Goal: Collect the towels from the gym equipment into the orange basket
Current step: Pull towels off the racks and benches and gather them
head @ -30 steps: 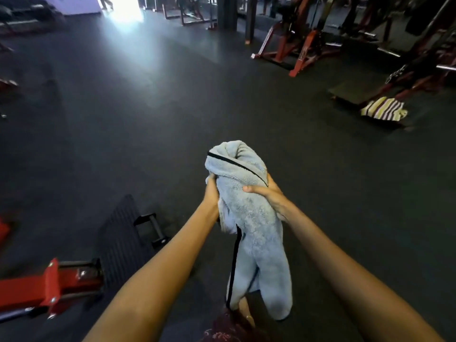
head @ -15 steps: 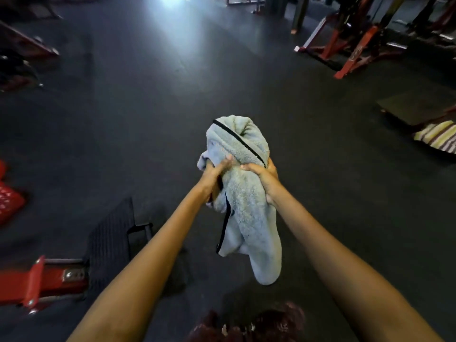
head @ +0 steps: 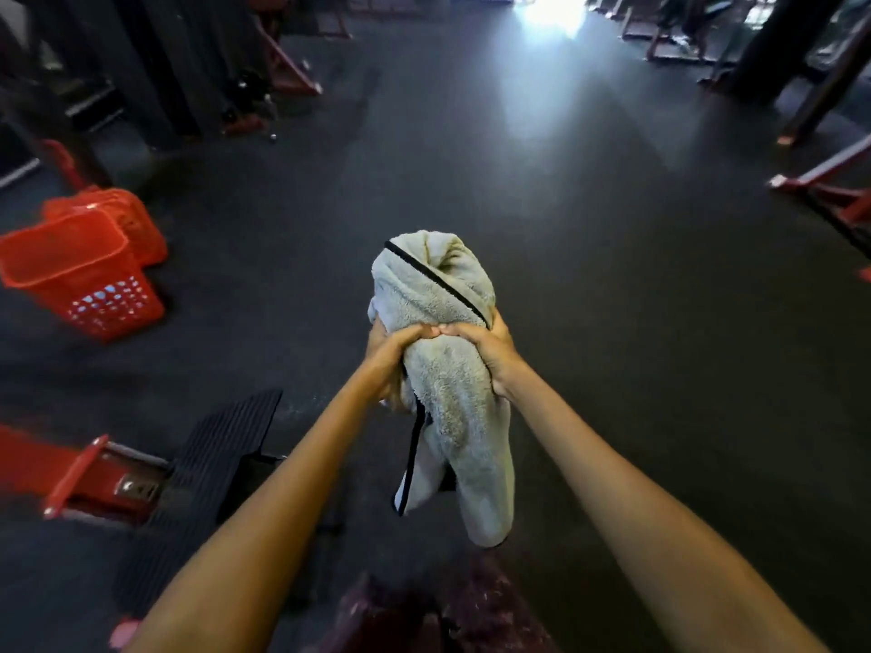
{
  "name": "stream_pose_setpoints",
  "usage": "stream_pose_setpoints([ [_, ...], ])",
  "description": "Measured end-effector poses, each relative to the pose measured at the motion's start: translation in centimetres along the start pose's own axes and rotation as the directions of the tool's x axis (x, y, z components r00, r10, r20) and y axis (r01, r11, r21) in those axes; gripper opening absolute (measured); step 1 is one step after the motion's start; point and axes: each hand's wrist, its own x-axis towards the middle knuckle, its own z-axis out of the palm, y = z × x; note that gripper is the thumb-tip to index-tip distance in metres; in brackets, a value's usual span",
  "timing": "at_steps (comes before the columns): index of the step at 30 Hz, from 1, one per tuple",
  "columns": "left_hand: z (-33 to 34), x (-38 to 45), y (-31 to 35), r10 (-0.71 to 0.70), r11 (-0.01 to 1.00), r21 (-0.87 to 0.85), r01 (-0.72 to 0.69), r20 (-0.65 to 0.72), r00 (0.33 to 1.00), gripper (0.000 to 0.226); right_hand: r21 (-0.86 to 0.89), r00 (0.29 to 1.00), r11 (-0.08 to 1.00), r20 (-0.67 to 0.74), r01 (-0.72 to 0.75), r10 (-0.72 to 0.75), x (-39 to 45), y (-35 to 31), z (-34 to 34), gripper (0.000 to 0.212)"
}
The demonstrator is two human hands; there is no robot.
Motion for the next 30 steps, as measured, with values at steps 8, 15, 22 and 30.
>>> stream_pose_setpoints([
  [8,0.3,9.0,2.2,0.079,0.981,-0.14,-0.132,-0.331,0.94,0.07,-0.132,0.956,0.991,0.287,-0.024,0.061,13.5,-3.3,3.1,0.098],
  [15,-0.9,20.7,5.0,0.114,0.97,-0.139,-0.198,-0.459,0.881,0.029,-0.208,0.905,0.978,0.413,-0.015,0.102,26.2,-5.4,7.2,0.085],
  [22,-2.9,32.0,10.9,0.137,0.952,-0.144,-0.269,-0.585,0.8,0.028,-0.255,0.829,0.967,0.54,-0.007,0.148,38.8,-9.8,13.6,0.086],
  [30,-6.1,42.8,14.5,0.146,0.938,-0.124,-0.323,-0.704,0.695,0.065,-0.297,0.723,0.955,0.659,-0.002,0.207,51.1,-10.9,20.5,0.094],
])
